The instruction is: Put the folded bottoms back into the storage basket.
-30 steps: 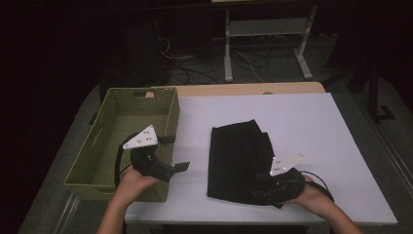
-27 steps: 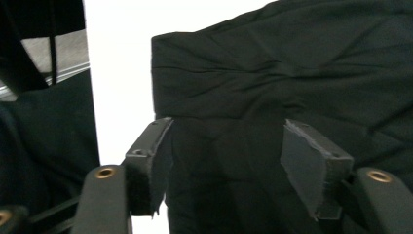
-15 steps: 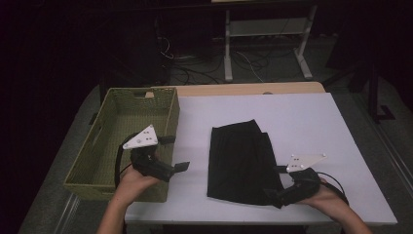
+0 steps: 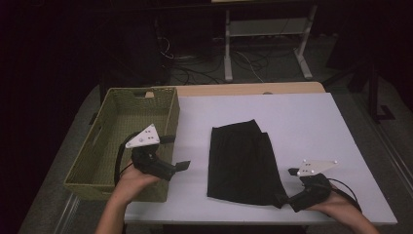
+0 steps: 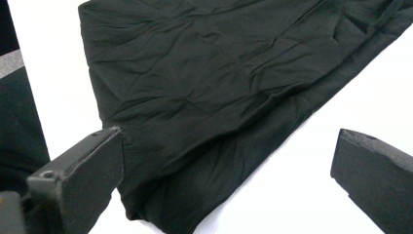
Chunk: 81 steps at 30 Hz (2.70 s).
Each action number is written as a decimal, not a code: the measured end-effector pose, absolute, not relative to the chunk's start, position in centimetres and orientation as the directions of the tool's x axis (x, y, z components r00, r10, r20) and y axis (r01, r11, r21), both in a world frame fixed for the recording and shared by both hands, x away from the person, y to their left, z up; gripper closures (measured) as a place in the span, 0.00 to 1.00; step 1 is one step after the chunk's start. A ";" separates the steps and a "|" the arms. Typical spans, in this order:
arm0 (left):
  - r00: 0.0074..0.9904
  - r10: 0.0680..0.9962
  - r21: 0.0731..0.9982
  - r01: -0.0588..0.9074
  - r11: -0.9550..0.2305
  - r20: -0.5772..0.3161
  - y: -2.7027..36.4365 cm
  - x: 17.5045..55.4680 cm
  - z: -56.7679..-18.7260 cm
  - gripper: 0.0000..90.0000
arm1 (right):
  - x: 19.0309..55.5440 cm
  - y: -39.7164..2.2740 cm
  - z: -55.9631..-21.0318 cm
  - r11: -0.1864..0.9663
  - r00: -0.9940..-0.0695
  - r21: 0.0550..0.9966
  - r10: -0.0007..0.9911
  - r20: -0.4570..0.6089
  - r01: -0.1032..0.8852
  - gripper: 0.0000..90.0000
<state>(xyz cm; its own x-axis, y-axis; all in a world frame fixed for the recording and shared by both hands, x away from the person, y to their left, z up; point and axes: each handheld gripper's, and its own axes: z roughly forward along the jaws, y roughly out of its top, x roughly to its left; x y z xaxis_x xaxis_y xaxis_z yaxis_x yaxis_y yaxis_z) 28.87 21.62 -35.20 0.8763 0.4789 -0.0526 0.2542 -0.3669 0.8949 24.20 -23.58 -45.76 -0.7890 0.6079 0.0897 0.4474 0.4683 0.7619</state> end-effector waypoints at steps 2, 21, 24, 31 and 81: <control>0.876 0.479 0.896 0.261 -0.360 -0.063 21.6 29.0 -35.1 0.00 | 24.3 -23.5 -45.8 0.467 -0.790 0.762 0.606 0.094 0.448 0.00; 0.885 0.458 0.889 0.279 -0.364 -0.090 18.2 28.7 -34.1 0.00 | 24.3 -23.0 -45.8 0.474 -0.809 0.770 0.581 0.092 0.428 0.00; 0.885 0.454 0.888 0.284 -0.361 -0.098 17.5 28.6 -34.1 0.00 | 24.3 -23.0 -45.8 0.475 -0.811 0.772 0.578 0.089 0.423 0.00; 0.892 0.440 0.887 0.287 -0.362 -0.109 15.8 28.2 -34.5 0.01 | 24.3 -23.0 -45.8 0.480 -0.817 0.770 0.569 0.092 0.421 0.00; 0.866 0.489 0.777 0.380 -0.502 -0.108 10.9 28.2 -44.7 0.01 | 24.2 -23.0 -45.7 0.485 -0.829 0.774 0.553 0.088 0.406 0.00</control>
<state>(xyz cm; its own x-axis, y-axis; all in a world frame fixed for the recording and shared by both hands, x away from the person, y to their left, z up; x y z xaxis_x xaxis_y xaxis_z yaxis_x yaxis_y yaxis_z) 28.24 10.85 -44.68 0.8657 0.4887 -0.1084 0.3805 -0.5017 0.7769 24.24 -23.00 -45.67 -0.8287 0.5527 0.0885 0.4062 0.4850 0.7745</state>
